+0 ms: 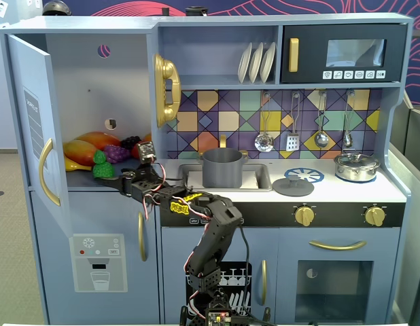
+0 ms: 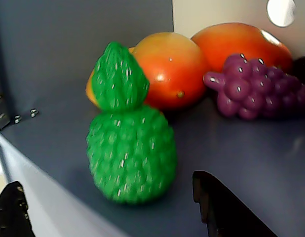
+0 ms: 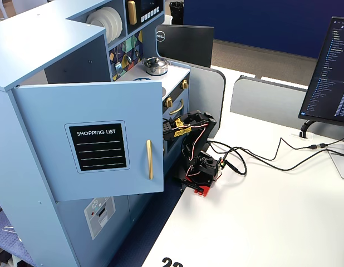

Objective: Pick up the green pineapple from the left cabinet and place it in the gray recipient

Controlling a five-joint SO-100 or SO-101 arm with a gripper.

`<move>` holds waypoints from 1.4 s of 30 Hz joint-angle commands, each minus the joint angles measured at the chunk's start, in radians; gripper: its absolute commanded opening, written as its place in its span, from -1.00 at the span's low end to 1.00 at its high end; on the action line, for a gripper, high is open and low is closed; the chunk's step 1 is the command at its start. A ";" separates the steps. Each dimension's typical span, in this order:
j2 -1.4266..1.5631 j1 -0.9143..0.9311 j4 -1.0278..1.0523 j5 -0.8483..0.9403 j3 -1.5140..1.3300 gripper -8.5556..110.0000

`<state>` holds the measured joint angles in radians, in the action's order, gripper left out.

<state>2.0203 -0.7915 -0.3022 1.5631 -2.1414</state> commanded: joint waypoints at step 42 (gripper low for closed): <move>0.699 -0.087 0.267 0.336 -0.158 -0.86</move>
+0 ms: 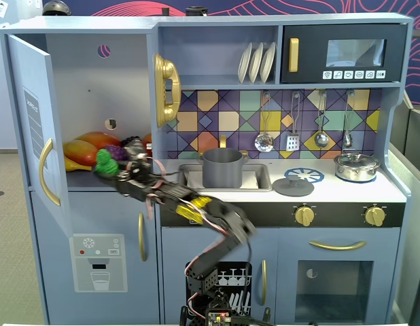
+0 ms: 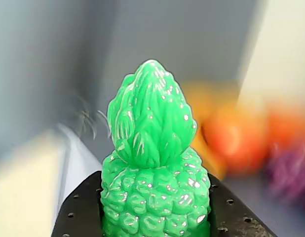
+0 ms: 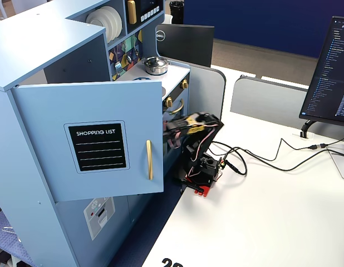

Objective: Pick up the green pineapple from the left cabinet and place it in the gray recipient

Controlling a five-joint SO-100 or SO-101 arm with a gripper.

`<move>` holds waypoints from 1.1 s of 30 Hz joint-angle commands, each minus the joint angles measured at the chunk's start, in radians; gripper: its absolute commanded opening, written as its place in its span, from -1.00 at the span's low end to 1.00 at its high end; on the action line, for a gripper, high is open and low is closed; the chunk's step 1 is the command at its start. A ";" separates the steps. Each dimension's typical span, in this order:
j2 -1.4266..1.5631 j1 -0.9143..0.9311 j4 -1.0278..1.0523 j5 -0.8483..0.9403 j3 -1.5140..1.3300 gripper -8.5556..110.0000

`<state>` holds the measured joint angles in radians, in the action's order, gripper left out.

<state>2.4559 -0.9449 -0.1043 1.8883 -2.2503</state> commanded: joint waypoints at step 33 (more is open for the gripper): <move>-0.318 0.992 0.457 -0.245 0.601 -0.62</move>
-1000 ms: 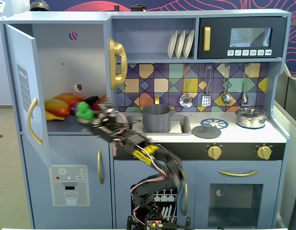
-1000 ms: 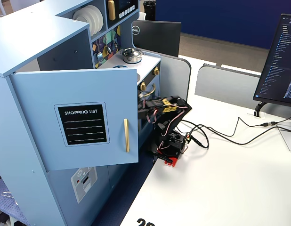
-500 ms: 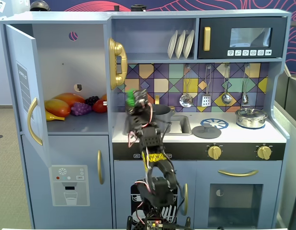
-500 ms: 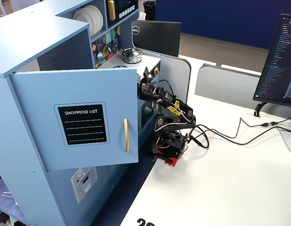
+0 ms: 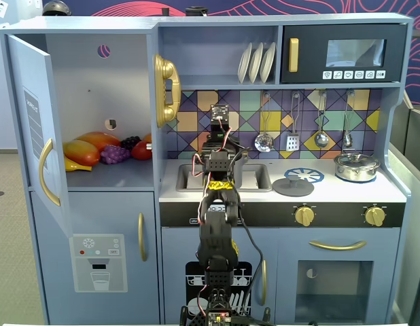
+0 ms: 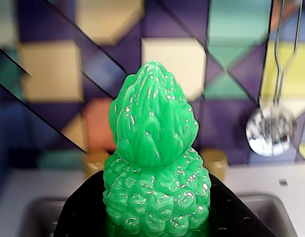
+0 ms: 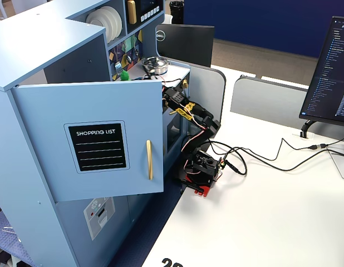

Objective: Pick up the green pineapple from the left cabinet and place it in the gray recipient

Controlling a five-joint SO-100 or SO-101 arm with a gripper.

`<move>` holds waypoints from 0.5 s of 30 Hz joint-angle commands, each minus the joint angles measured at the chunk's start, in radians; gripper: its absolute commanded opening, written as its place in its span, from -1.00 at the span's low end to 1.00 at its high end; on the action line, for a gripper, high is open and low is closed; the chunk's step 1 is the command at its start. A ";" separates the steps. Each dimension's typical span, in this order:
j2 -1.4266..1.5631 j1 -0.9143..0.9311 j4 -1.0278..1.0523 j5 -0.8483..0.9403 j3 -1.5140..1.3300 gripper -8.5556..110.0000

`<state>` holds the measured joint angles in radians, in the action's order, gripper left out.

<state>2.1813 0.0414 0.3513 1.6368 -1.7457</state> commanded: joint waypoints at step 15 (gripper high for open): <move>-0.041 -0.014 -0.011 0.067 0.069 -0.17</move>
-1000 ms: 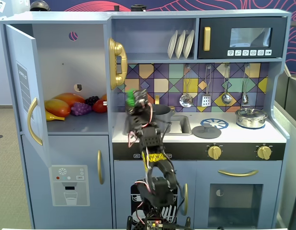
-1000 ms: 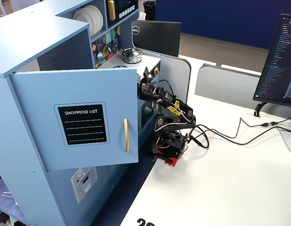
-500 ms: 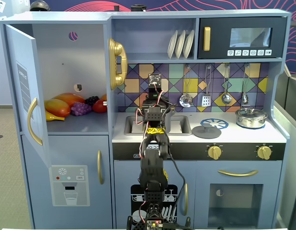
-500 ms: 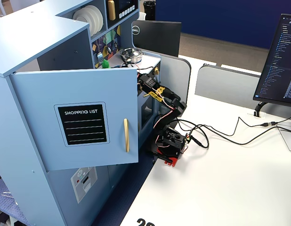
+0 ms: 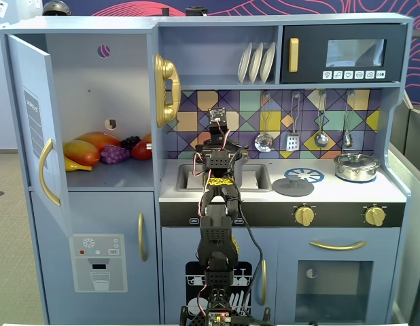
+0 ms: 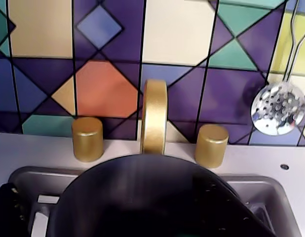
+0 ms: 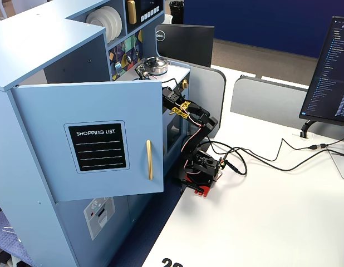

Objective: Pick up the green pineapple from the left cabinet and place it in the gray recipient

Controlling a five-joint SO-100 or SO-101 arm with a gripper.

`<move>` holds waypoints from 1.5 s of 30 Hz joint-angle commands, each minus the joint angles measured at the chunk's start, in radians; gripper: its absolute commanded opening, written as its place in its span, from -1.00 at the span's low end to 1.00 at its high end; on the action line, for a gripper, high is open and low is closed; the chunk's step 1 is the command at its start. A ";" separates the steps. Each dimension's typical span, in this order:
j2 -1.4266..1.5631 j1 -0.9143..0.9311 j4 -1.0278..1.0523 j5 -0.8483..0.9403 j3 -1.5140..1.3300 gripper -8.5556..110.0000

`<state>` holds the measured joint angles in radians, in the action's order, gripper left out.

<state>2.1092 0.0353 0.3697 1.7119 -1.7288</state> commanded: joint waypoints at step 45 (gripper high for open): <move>1.069 -0.049 1.160 -0.201 -1.273 -0.83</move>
<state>3.1845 -0.0077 1.3683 1.5601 -2.9821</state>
